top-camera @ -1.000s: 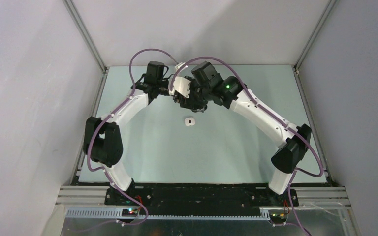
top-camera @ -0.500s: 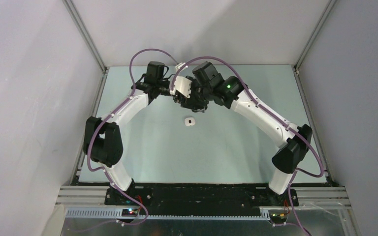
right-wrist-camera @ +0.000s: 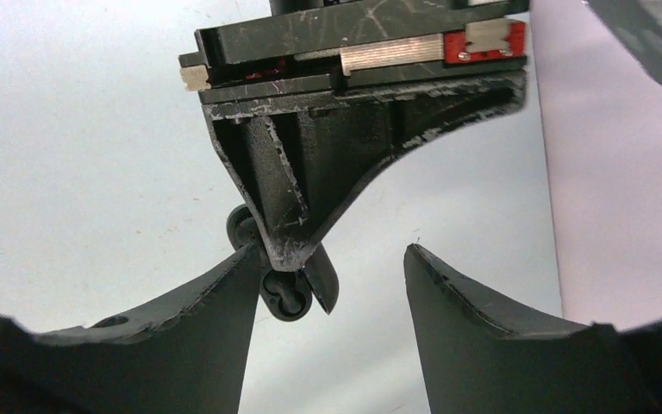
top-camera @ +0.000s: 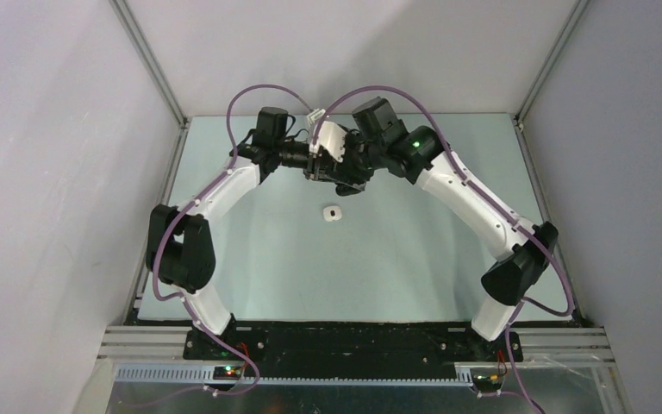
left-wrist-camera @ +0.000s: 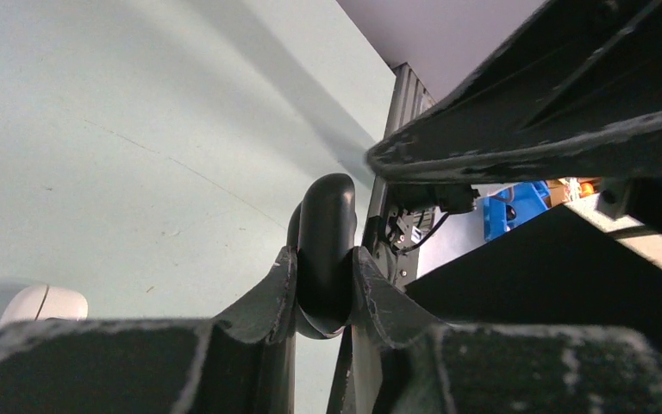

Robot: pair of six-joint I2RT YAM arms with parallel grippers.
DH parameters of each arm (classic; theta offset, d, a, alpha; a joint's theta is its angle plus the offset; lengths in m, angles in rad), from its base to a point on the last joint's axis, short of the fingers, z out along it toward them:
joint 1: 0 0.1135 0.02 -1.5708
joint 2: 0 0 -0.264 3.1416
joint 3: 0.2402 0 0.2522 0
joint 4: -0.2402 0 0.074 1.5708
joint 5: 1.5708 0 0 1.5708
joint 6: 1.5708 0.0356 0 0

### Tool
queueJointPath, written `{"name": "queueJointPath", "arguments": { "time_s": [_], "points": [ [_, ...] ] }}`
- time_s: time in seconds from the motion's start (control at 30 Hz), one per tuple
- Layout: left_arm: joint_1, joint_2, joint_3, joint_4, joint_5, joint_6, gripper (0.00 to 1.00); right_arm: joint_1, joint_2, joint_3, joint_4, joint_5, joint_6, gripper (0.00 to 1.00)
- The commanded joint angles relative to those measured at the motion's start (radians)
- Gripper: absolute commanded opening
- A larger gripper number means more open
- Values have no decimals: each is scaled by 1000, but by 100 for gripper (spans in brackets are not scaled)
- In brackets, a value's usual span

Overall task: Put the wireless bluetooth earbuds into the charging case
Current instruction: Adjust the earbud with the charging case.

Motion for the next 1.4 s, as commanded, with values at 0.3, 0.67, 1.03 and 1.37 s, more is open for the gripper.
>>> {"name": "queueJointPath", "arguments": {
  "time_s": [0.3,0.67,1.03,1.37],
  "points": [
    [-6,-24,32,11,30,-9,0,-91,-196,-91,13,-319,-63,27],
    [-6,-62,16,11,8,-7,0,9,-407,-555,366,-251,-385,28],
    [-6,-83,-5,11,12,-4,0,31,-375,-561,480,-165,-351,40],
    [-6,-78,7,11,25,-6,0,40,-343,-562,495,-123,-355,40]
  ]
}}
